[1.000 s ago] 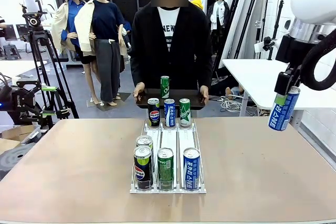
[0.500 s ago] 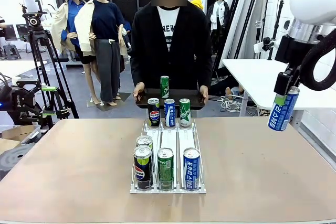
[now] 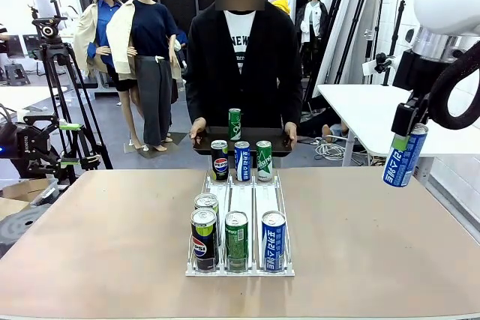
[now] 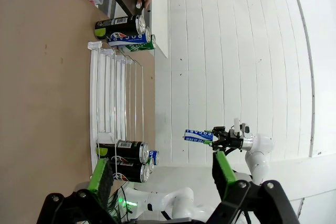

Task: Retrieve and hand over the desired beverage to the person.
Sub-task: Place the picked can on the Handle tray extended by the person.

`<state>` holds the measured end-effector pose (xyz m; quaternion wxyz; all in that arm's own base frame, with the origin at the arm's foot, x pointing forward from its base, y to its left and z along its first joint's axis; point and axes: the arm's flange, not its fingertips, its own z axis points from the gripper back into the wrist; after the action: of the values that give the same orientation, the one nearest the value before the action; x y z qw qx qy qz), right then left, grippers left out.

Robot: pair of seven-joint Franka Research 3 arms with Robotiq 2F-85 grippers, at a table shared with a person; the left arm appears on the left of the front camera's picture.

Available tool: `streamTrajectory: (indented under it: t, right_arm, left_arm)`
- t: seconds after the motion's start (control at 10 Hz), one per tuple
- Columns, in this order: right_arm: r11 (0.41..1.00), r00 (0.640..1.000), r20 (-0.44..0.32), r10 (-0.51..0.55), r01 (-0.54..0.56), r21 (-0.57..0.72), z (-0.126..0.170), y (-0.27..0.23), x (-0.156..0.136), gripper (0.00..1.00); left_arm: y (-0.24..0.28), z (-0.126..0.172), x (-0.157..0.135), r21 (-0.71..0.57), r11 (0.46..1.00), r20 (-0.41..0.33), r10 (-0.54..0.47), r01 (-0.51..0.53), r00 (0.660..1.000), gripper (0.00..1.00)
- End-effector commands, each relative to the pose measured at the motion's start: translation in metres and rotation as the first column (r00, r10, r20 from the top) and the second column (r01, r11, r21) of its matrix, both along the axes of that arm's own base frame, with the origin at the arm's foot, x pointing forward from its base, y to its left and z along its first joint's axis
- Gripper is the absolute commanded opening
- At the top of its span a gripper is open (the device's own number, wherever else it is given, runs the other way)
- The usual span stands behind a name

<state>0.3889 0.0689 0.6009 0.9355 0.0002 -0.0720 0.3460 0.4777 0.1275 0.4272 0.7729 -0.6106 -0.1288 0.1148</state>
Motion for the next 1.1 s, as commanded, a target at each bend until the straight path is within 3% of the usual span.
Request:
streamTrajectory:
  t: [0.0, 1.0]
  right_arm:
    - [1.000, 1.000, 0.004, -0.007, 0.007, 0.000, 0.0011, 0.0007, 0.0001, 0.00]
    - [1.000, 1.000, 0.004, -0.007, 0.007, 0.000, 0.0011, 0.0007, 0.0001, 0.00]
  left_arm:
    - [-0.0003, 0.0015, -0.0008, -0.008, 1.000, 0.003, -0.007, 0.007, 1.000, 1.00]
    - [-0.0003, 0.0015, -0.0008, -0.008, 1.000, 0.003, -0.007, 0.007, 1.000, 1.00]
